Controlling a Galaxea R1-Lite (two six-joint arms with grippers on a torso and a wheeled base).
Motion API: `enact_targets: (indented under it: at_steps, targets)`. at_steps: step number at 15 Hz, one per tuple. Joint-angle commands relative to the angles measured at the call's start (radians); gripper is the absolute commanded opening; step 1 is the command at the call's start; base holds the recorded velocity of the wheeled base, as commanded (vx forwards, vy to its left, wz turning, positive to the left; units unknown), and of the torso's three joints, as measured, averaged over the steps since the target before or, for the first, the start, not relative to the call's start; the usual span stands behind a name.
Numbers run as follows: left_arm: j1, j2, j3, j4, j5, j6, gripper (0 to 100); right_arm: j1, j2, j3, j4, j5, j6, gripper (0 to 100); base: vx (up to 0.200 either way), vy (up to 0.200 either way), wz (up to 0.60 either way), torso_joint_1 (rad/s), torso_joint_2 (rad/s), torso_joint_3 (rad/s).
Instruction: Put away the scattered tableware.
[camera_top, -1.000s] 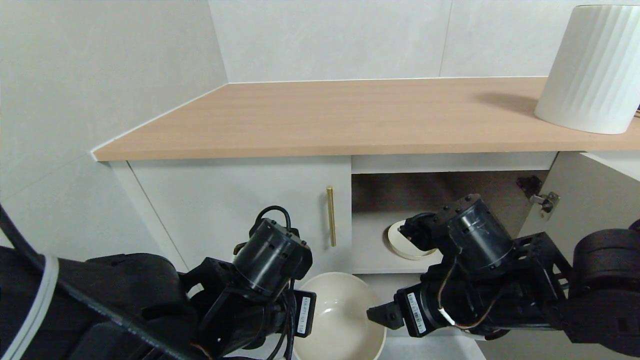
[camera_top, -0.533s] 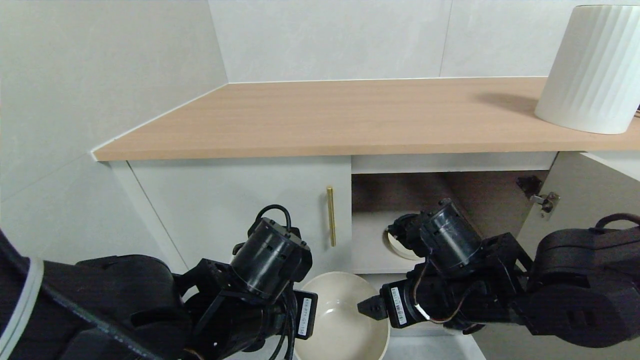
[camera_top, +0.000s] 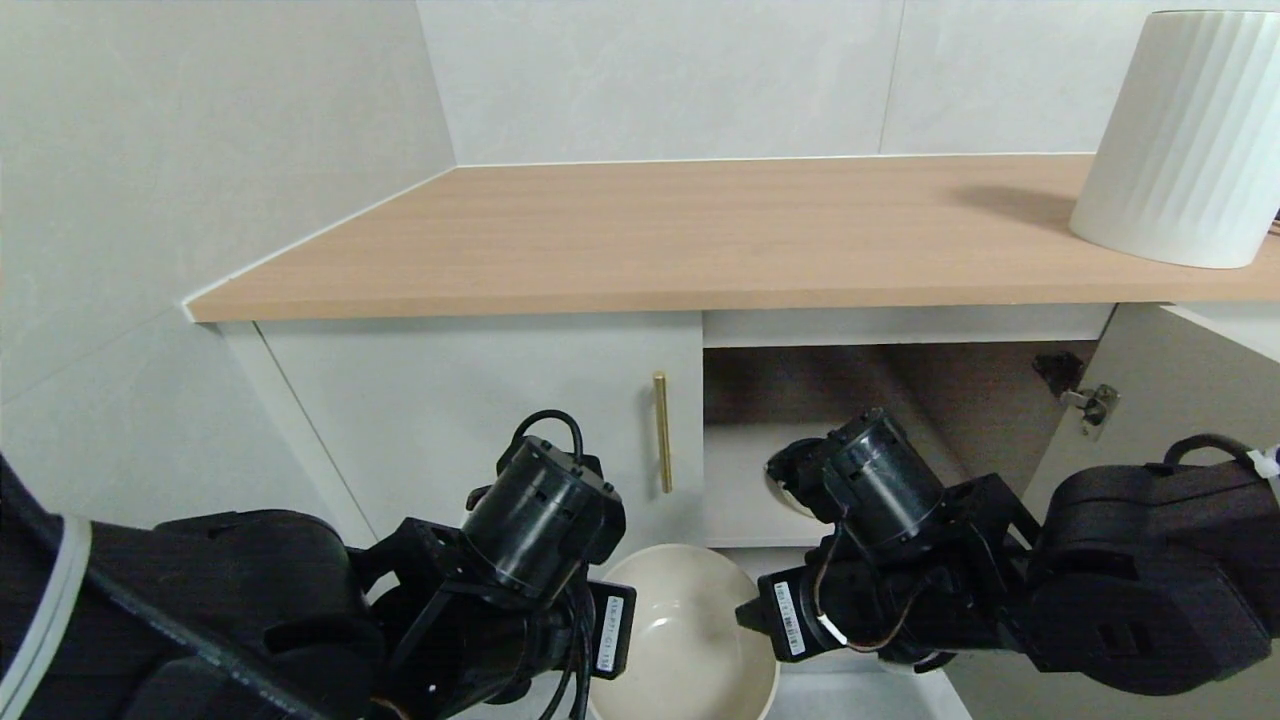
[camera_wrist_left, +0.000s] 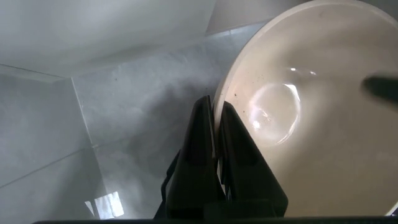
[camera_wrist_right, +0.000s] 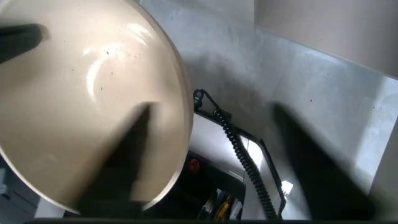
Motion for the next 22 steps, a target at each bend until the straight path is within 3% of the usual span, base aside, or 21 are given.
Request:
enact_targets:
  at_steps: [1, 12, 13, 20, 22]
  targets:
    - [0.0, 0.004, 0.0, 0.0, 0.001, -0.001, 0, 0.0, 0.002, 0.002, -0.003, 0.001, 0.0, 0, 0.0, 0.0, 0.0, 0.0, 0.0, 0.0]
    - [0.0, 0.012, 0.002, 0.001, 0.001, -0.001, 0, 0.0, 0.007, 0.008, -0.003, 0.001, -0.002, 0, 0.0, 0.0, 0.0, 0.0, 0.0, 0.0]
    - [0.0, 0.012, 0.002, 0.001, 0.001, -0.001, 100, 0.0, 0.007, 0.008, -0.003, 0.001, -0.002, 0, 0.0, 0.0, 0.0, 0.0, 0.0, 0.0]
    - [0.0, 0.01, 0.002, 0.001, 0.001, -0.001, 100, -0.003, 0.008, 0.019, 0.008, -0.005, -0.013, 0, 0.0, 0.0, 0.0, 0.0, 0.0, 0.0]
    - [0.0, 0.01, 0.002, 0.001, 0.001, -0.001, 100, -0.039, 0.027, 0.026, 0.02, -0.024, -0.045, 0, 0.0, 0.0, 0.0, 0.0, 0.0, 0.0]
